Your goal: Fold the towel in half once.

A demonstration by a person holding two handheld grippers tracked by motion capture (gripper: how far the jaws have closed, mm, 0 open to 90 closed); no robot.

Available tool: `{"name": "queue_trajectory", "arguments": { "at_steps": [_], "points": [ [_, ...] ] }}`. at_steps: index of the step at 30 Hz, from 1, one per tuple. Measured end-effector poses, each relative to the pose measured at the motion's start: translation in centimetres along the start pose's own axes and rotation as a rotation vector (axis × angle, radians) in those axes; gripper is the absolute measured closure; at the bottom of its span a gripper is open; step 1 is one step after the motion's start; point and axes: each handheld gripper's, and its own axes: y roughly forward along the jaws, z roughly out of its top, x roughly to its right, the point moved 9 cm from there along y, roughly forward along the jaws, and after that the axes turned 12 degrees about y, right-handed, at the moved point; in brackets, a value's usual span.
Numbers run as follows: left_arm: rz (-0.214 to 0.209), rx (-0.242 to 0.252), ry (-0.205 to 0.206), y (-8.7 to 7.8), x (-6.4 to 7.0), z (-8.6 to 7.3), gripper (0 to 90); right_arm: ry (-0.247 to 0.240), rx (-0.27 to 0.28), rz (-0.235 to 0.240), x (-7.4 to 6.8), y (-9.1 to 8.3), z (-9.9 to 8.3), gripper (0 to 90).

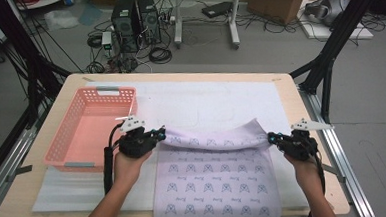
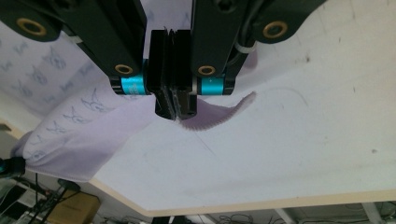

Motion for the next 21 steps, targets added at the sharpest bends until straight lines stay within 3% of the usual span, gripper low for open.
{"name": "queue_trajectory", "arguments": {
  "at_steps": [3,7,9,11,12,14,17,21],
  "points": [
    [-0.010,-0.040,0.037,-0.5,0.9,-2.1,87.9,0.009,-0.013,-0.005,-0.2,-0.7,-2.1,87.4],
    [-0.033,-0.093,0.016,-0.5,1.6,-4.8,87.5,0.010,-0.058,-0.009,-0.1,-0.7,-4.9,87.2],
    [-0.034,-0.096,0.004,-0.1,1.5,-5.4,85.5,0.020,-0.071,-0.007,0.1,-0.5,-5.6,85.9],
    [-0.024,-0.079,-0.020,0.2,1.2,-5.1,64.7,0.029,-0.076,-0.019,0.3,-0.2,-5.6,77.7],
    [-0.022,-0.067,-0.024,0.4,0.9,-4.8,59.0,0.047,-0.074,-0.026,0.5,-0.1,-5.4,69.5],
    [-0.014,-0.054,-0.032,0.7,0.4,-4.1,51.6,0.075,-0.060,-0.035,0.7,-0.1,-4.5,62.5],
    [-0.011,-0.050,-0.043,1.6,-0.4,-3.1,48.9,0.075,-0.043,-0.055,1.0,0.1,-2.9,57.2],
    [0.019,0.002,-0.085,1.7,-1.6,-1.3,47.9,0.076,-0.068,-0.083,1.5,1.4,-1.1,53.6]
  ]
}}
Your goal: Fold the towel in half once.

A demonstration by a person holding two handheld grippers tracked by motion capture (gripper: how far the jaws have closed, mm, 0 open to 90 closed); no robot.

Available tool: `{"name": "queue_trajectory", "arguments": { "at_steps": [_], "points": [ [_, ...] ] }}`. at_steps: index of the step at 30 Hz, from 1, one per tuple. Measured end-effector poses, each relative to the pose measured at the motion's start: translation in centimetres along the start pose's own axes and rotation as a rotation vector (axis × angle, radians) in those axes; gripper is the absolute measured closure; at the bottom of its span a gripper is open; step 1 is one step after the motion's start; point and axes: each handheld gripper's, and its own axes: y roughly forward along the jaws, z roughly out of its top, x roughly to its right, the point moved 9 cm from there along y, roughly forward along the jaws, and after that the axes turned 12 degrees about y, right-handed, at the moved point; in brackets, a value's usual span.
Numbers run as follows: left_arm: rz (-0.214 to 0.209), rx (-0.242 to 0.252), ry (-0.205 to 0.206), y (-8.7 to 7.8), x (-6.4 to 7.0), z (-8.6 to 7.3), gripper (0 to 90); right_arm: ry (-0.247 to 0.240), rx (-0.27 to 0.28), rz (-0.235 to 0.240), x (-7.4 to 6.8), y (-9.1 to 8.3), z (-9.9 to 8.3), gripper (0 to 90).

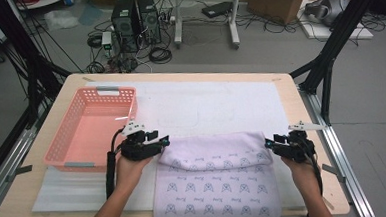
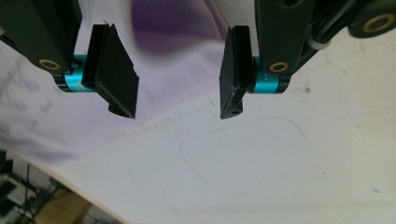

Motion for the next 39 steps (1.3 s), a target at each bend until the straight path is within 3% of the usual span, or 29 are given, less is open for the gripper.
{"name": "queue_trajectory", "arguments": {
  "at_steps": [3,9,10,12,13,14,15,16,20,27,32,39],
  "points": [
    [0.011,-0.041,0.022,0.6,-0.1,-0.1,47.9,-0.006,-0.015,-0.004,-0.3,1.2,0.9,52.9],
    [0.037,-0.150,0.031,3.2,-1.0,-2.2,41.0,-0.026,-0.099,-0.043,-0.4,3.7,0.8,52.3],
    [0.039,-0.170,0.027,3.6,-1.0,-2.5,39.5,-0.031,-0.108,-0.049,-0.3,3.8,0.7,54.8],
    [0.020,-0.198,0.040,3.8,-0.8,-3.1,40.5,-0.027,-0.129,-0.043,0.0,3.9,0.5,69.2],
    [0.016,-0.212,0.049,3.8,-0.7,-3.4,46.5,-0.036,-0.129,-0.039,0.0,3.8,0.4,78.9],
    [0.004,-0.221,0.069,3.6,-0.5,-3.7,60.8,-0.039,-0.125,-0.029,0.1,3.6,0.4,84.9],
    [0.003,-0.221,0.083,3.4,-0.4,-3.8,76.7,-0.041,-0.122,-0.015,0.1,3.4,0.3,86.8],
    [0.000,-0.221,0.090,3.2,-0.3,-3.8,82.7,-0.040,-0.114,-0.011,0.1,3.2,0.3,87.0],
    [-0.005,-0.126,0.090,1.8,0.5,-2.7,84.6,-0.045,-0.058,0.016,-0.1,1.8,0.0,87.2],
    [-0.075,-0.036,0.075,-1.2,2.6,-2.3,83.9,-0.066,0.029,0.043,-1.5,-1.6,-1.4,87.1],
    [-0.109,0.003,0.081,-3.2,4.5,-2.7,83.9,-0.073,0.069,0.064,-2.5,-3.9,-3.0,87.1],
    [-0.116,0.021,0.083,-5.4,6.3,-4.7,83.7,-0.051,0.068,0.067,-2.8,-5.7,-6.2,87.1]
  ]
}}
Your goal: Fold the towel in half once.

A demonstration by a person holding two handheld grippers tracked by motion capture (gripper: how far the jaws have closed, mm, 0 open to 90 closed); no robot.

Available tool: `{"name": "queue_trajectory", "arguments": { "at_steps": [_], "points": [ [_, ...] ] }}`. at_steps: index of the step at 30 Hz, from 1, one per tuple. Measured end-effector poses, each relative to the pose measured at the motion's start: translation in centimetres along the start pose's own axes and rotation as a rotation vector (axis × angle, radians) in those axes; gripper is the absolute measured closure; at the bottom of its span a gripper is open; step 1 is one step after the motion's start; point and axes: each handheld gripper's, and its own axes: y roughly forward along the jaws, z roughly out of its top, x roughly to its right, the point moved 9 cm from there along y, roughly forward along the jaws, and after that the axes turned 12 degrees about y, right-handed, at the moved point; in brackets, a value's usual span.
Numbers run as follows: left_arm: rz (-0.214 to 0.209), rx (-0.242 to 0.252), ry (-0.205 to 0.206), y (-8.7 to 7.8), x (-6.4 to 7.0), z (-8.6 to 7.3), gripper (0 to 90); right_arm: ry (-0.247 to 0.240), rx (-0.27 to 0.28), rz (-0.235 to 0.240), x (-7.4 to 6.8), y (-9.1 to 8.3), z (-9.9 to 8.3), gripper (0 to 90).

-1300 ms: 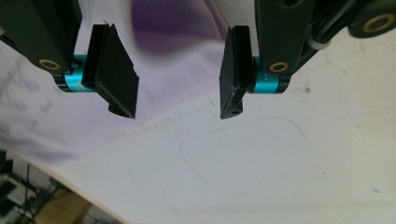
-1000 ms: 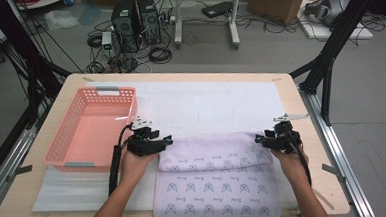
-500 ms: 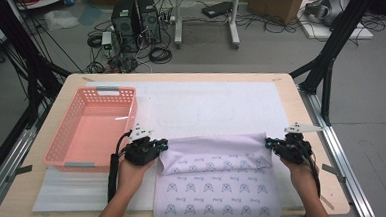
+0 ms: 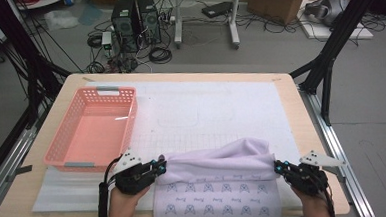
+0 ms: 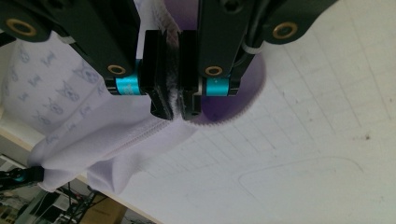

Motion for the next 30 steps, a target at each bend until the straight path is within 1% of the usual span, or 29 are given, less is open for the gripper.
{"name": "queue_trajectory", "arguments": {
  "at_steps": [3,4,7,9,11,13,14,16,17,18,20,23,25,27,28,30],
  "points": [
    [0.019,0.009,0.026,-0.8,0.7,-0.7,83.5,-0.003,-0.002,0.006,-0.5,-0.7,-1.0,87.0],
    [0.032,0.020,0.034,-1.0,0.9,-0.7,83.2,-0.005,0.002,0.007,-0.7,-1.0,-1.2,86.9],
    [0.069,0.049,0.071,-1.8,1.4,-0.5,81.6,-0.012,0.020,0.009,-1.4,-1.6,-1.5,86.9],
    [0.086,0.080,0.090,-2.3,1.7,-0.3,81.1,-0.019,0.032,0.008,-1.8,-1.8,-1.7,86.9],
    [0.096,0.101,0.108,-2.7,2.0,-0.1,81.2,-0.023,0.034,0.005,-2.0,-2.0,-1.8,86.9],
    [0.099,0.113,0.114,-2.9,2.2,0.0,81.2,-0.027,0.037,0.006,-2.2,-2.1,-1.9,86.9],
    [0.095,0.114,0.111,-2.9,2.2,-0.1,81.1,-0.032,0.038,0.005,-2.3,-2.1,-2.0,86.9],
    [0.088,0.105,0.091,-3.0,2.3,-0.3,76.9,-0.031,0.036,0.004,-2.3,-2.3,-2.1,86.9],
    [0.084,0.103,0.082,-3.0,2.3,-0.4,76.2,-0.031,0.034,0.004,-2.3,-2.3,-2.2,86.9],
    [0.075,0.097,0.074,-3.0,2.3,-0.6,76.2,-0.036,0.032,0.004,-2.2,-2.3,-2.3,86.9],
    [0.067,0.084,0.061,-2.9,2.1,-1.1,77.1,-0.028,0.028,0.005,-2.2,-2.3,-2.4,86.9],
    [0.044,0.058,0.021,-2.8,2.1,-1.9,78.5,-0.033,0.014,0.003,-2.1,-2.1,-2.7,86.8],
    [0.028,0.039,0.009,-2.6,2.2,-2.3,78.9,-0.039,0.002,-0.001,-2.0,-2.0,-2.9,86.6],
    [0.020,0.032,0.002,-2.6,2.4,-2.5,78.8,-0.043,-0.015,-0.004,-2.0,-2.1,-3.3,86.4],
    [0.015,0.025,-0.002,-2.7,2.4,-2.6,78.4,-0.044,-0.022,0.000,-2.0,-2.2,-3.4,85.5],
    [0.005,0.029,-0.015,-2.7,2.5,-2.6,74.3,-0.038,-0.043,0.004,-2.0,-2.5,-3.8,77.9]
  ]
}}
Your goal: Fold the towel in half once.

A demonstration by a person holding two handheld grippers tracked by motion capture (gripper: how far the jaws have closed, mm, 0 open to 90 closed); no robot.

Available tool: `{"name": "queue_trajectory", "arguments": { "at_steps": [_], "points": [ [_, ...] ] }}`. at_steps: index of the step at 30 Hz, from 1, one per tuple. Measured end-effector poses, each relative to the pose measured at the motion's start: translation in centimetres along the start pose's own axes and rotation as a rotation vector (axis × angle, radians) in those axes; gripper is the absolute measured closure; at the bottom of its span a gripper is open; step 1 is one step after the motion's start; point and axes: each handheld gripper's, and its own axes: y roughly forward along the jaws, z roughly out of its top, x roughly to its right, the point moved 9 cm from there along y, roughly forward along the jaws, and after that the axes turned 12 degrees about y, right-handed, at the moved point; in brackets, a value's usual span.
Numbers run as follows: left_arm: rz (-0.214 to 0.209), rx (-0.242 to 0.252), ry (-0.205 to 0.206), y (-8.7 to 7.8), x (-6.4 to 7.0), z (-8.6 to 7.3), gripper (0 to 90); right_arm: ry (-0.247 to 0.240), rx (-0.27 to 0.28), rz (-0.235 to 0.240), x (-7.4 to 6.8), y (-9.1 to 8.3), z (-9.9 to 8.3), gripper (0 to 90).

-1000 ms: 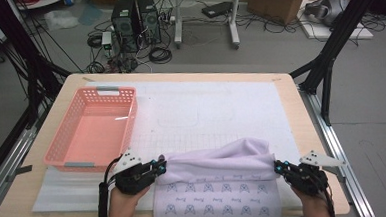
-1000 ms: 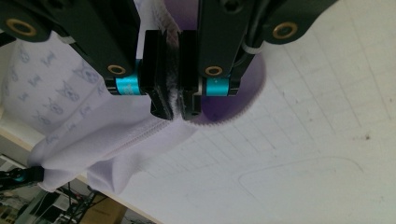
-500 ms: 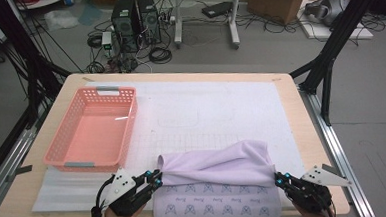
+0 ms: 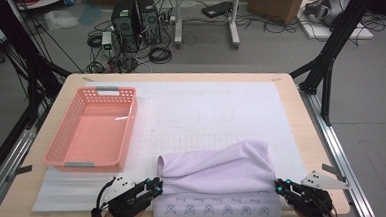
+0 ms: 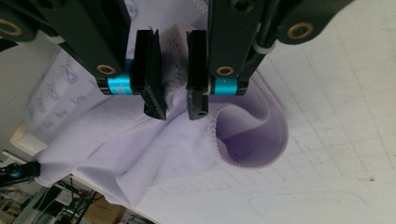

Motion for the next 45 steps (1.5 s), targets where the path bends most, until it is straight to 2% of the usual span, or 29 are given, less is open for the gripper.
{"name": "queue_trajectory", "arguments": {
  "at_steps": [2,3,5,7,9,13,16,19,22,24,25,26,27,28,30,32,34,36,37,38,39,40,41,43,45],
  "points": [
    [0.018,0.014,-0.004,-0.2,-0.3,0.2,64.8,0.016,0.000,0.013,0.1,-0.4,-0.1,69.5],
    [0.021,0.033,-0.010,-0.4,-0.5,0.5,61.3,0.020,0.015,0.016,0.2,-0.7,0.1,66.8],
    [0.030,0.060,-0.018,-0.8,-0.8,1.0,57.4,0.037,0.064,0.057,-0.1,-1.3,1.0,62.5],
    [0.039,0.070,-0.022,-1.0,-1.0,1.2,55.0,0.042,0.107,0.059,-0.2,-1.8,1.7,61.5],
    [0.039,0.068,-0.019,-1.0,-1.0,1.2,54.0,0.025,0.107,0.033,-0.2,-1.5,1.8,62.0],
    [0.024,0.039,-0.006,-0.2,-0.8,1.1,52.0,0.011,0.085,0.008,-0.1,-0.6,1.7,63.8],
    [0.021,0.016,0.001,0.7,-1.0,1.6,49.1,0.012,0.101,-0.012,0.2,-0.4,2.3,63.0],
    [0.051,-0.015,0.020,2.2,-1.7,2.1,42.3,0.021,0.118,-0.038,1.0,-0.1,3.1,61.0],
    [0.041,-0.094,0.027,4.3,-2.4,2.1,40.4,0.027,0.107,-0.060,1.8,0.9,3.7,58.0],
    [0.055,-0.155,0.016,5.7,-3.3,2.1,43.9,0.031,0.095,-0.060,2.3,1.9,4.2,57.3],
    [0.066,-0.185,-0.002,6.3,-3.8,2.1,49.5,0.034,0.084,-0.059,2.4,2.5,4.4,56.2],
    [0.076,-0.209,-0.009,6.9,-4.3,2.2,60.1,0.027,0.074,-0.059,2.6,3.1,4.6,56.0],
    [0.096,-0.210,-0.009,7.3,-4.7,2.4,80.5,0.021,0.052,-0.063,2.7,4.0,4.9,55.8],
    [0.130,-0.207,-0.015,7.6,-5.4,2.7,86.2,0.015,0.045,-0.069,2.9,4.6,5.1,54.7],
    [0.193,-0.170,-0.061,8.1,-7.1,3.6,86.7,0.008,0.030,-0.082,3.5,6.1,5.9,52.1],
    [0.240,-0.147,-0.079,8.4,-8.3,4.2,86.8,0.002,0.018,-0.123,4.1,7.6,6.7,49.4],
    [0.258,-0.140,-0.075,8.8,-9.1,4.5,86.6,-0.003,-0.006,-0.148,4.8,9.3,7.3,48.1],
    [0.256,-0.152,-0.074,9.5,-9.5,4.4,86.3,-0.007,-0.047,-0.178,5.5,11.0,7.5,48.0],
    [0.260,-0.163,-0.070,9.8,-9.7,4.3,84.4,-0.007,-0.072,-0.185,5.8,11.7,7.5,49.1],
    [0.260,-0.167,-0.084,10.2,-9.9,4.0,80.5,-0.004,-0.087,-0.184,6.1,12.3,7.4,50.9],
    [0.250,-0.171,-0.098,10.4,-10.1,3.8,74.0,0.001,-0.071,-0.181,6.4,12.4,7.8,62.5],
    [0.245,-0.175,-0.103,10.7,-10.1,3.6,65.7,-0.024,-0.070,-0.209,6.8,12.4,8.0,68.8],
    [0.237,-0.182,-0.091,10.8,-10.1,3.5,59.7,-0.035,-0.068,-0.252,7.2,12.3,8.3,71.1],
    [0.235,-0.179,-0.064,10.8,-9.9,3.6,52.8,-0.017,-0.056,-0.268,7.9,12.2,8.5,68.9],
    [0.234,-0.147,-0.054,10.5,-9.6,4.1,50.9,0.004,-0.027,-0.262,8.2,11.8,8.9,67.7]
  ]
}}
